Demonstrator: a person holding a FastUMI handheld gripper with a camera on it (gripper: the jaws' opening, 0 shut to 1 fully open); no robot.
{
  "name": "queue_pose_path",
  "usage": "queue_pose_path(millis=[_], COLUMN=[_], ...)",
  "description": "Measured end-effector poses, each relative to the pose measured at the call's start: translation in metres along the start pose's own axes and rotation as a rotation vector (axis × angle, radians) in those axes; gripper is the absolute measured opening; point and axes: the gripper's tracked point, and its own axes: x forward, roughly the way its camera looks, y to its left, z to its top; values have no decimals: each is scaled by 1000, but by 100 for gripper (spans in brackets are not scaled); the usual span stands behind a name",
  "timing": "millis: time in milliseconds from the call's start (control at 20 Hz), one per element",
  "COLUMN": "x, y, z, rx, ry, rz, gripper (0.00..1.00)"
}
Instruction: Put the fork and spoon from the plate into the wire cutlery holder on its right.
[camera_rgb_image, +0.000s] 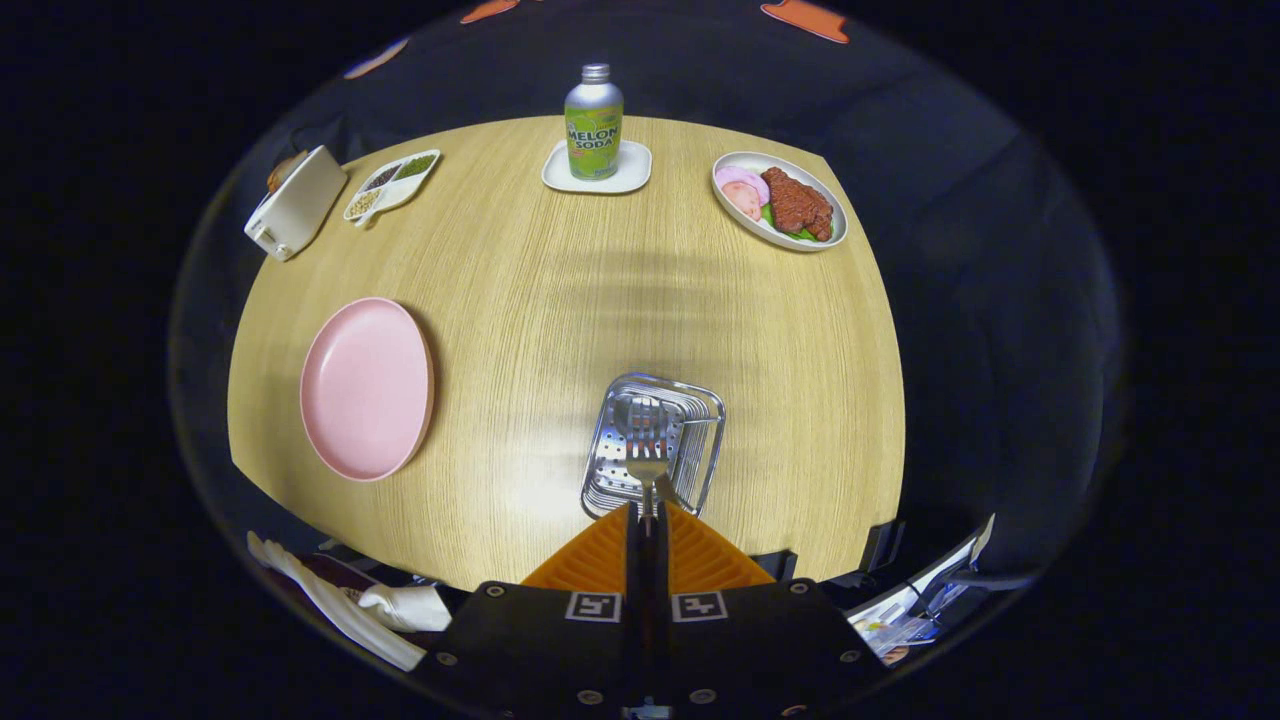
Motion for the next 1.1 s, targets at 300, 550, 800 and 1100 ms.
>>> queue_pose_path(millis=[300, 550, 800, 1100], x=[10, 11, 0, -31], y=[6, 8, 10, 42], z=[7, 11, 18, 45], rx=[-16, 4, 20, 49], ry=[40, 38, -4, -173], rz=[8, 17, 26, 91], gripper=[4, 8, 17, 63])
